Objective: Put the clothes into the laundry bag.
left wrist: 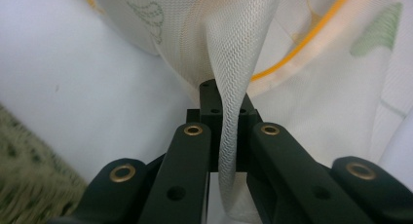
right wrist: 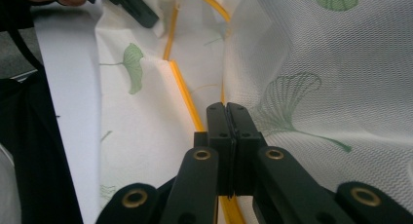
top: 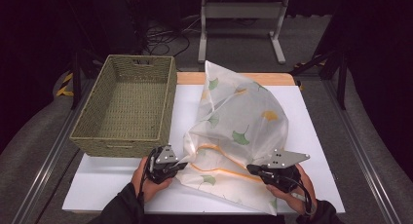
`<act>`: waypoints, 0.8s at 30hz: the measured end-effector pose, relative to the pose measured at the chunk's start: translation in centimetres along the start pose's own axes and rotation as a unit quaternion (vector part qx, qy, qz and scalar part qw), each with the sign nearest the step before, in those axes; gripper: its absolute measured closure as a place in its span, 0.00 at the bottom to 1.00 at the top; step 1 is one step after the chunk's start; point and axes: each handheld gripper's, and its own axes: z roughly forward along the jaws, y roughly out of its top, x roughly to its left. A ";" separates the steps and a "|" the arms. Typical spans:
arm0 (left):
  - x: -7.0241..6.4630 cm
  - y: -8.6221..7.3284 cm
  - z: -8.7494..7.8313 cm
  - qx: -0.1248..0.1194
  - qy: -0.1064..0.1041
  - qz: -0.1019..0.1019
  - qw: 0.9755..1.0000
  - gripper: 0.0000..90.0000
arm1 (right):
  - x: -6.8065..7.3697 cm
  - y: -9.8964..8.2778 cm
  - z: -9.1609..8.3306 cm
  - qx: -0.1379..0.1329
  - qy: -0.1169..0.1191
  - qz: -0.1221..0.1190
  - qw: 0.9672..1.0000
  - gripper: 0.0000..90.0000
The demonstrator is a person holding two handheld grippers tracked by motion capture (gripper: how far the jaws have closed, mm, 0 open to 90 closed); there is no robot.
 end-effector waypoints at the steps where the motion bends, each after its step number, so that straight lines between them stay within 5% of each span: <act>1: -0.1 -0.2 -0.3 0.001 -0.001 0.001 1.000 0.98 | 0.0 0.0 0.0 0.000 0.000 0.002 1.000 1.00; 17: -1.4 -2.9 -2.5 0.008 -0.007 -0.005 1.000 0.95 | 0.3 -0.1 0.2 0.005 0.000 0.001 1.000 0.99; 22: -1.1 -3.3 -3.1 0.001 -0.003 -0.016 1.000 0.85 | 0.5 -0.1 0.2 0.001 0.009 0.000 1.000 0.99; 24: -1.1 -3.1 -3.1 -0.005 0.006 -0.017 1.000 0.74 | 0.7 0.0 0.4 0.002 0.011 -0.003 1.000 0.99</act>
